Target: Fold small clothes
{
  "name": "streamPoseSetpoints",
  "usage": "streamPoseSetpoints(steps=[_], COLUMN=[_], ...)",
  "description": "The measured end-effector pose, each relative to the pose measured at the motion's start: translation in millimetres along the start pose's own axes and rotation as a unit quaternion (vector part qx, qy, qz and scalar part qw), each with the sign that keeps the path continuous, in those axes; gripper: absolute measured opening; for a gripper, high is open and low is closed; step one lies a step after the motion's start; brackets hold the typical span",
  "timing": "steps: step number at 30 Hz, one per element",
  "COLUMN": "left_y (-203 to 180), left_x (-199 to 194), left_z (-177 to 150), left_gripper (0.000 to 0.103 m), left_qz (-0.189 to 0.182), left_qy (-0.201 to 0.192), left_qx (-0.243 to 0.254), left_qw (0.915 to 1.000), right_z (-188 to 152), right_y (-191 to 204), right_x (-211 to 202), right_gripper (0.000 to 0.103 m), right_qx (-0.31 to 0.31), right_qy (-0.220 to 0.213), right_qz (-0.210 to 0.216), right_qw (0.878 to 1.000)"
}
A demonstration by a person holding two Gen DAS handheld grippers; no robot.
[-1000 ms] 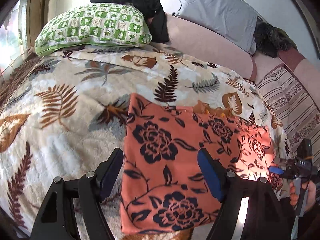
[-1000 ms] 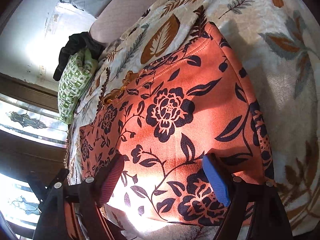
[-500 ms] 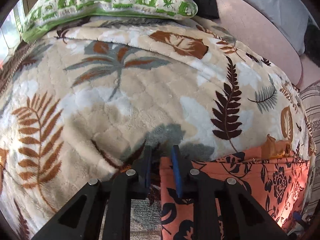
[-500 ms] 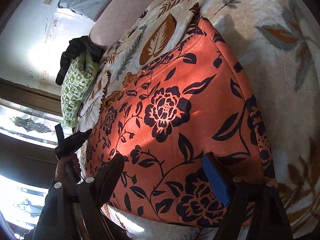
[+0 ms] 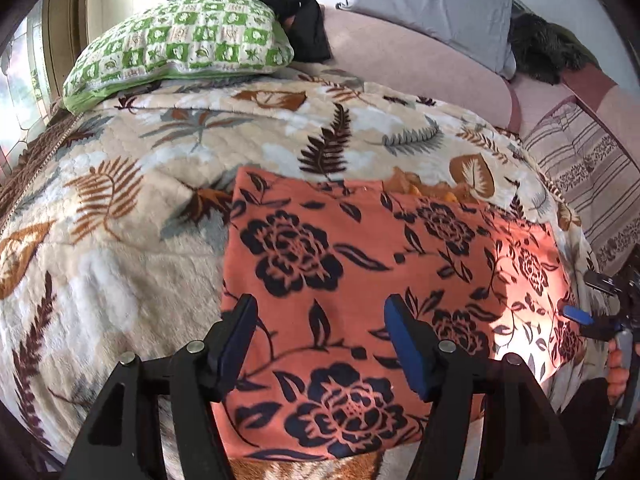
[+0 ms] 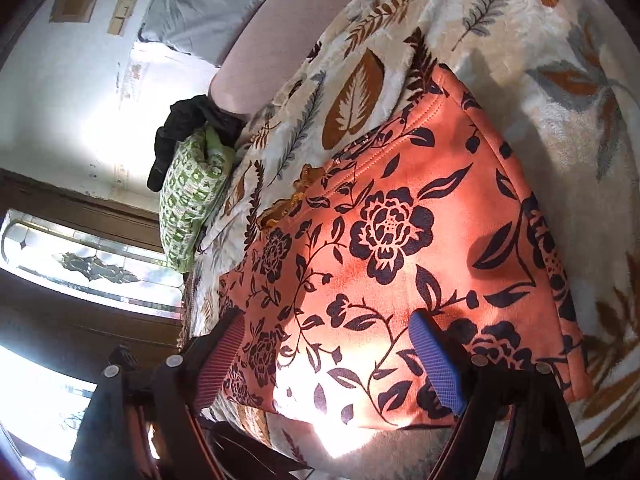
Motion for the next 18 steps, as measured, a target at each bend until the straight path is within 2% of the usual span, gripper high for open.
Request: streamPoseSetpoints(steps=[2,3,8,12,16,17,18], left_y=[-4,-6,-9,-7,-6,-7,-8], left_x=[3,0,-14,-25,-30,-30,-31], left_z=[-12,-16,-22,-25,-28,-29,-29], left_gripper=[0.067,0.067,0.067,0.073,0.076,0.076,0.076], left_qz=[0.016,0.014,0.035,0.047,0.055,0.057,0.060], left_qy=[0.016,0.017,0.006,0.002,0.008,0.010,0.010], left_qx=[-0.015,-0.021,-0.023,-0.031,-0.035,-0.032,-0.028], left_qw=[0.9996,0.9995,0.9991,0.9984,0.9978,0.9978,0.9978], right_z=[5,5,21,71,126,129,127], right_y=[-32,-35,8,7,-47,-66,-77], right_x=[14,13,-4,4,20,24,19], right_gripper=[0.087,0.087,0.087,0.087,0.088,0.088,0.088], right_qx=[0.057,0.073,0.000,0.012,0.088,0.133,0.174], right_qy=[0.011,0.003,-0.010,-0.034,-0.067,-0.069,-0.096], right_qz=[-0.050,-0.029,-0.029,-0.033,-0.077,-0.048,-0.008], right_qw=[0.997,0.997,1.000,0.999,0.991,0.987,0.980])
Point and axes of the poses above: each gripper's, at about its wrist camera, not at the fingertips, and x roughly the way its jaws point, y to its left, z to its top, the point moved 3 cm from there along x, roughly the way its jaws point, and after that the axes turned 5 degrees about y, right-handed, at the moved point
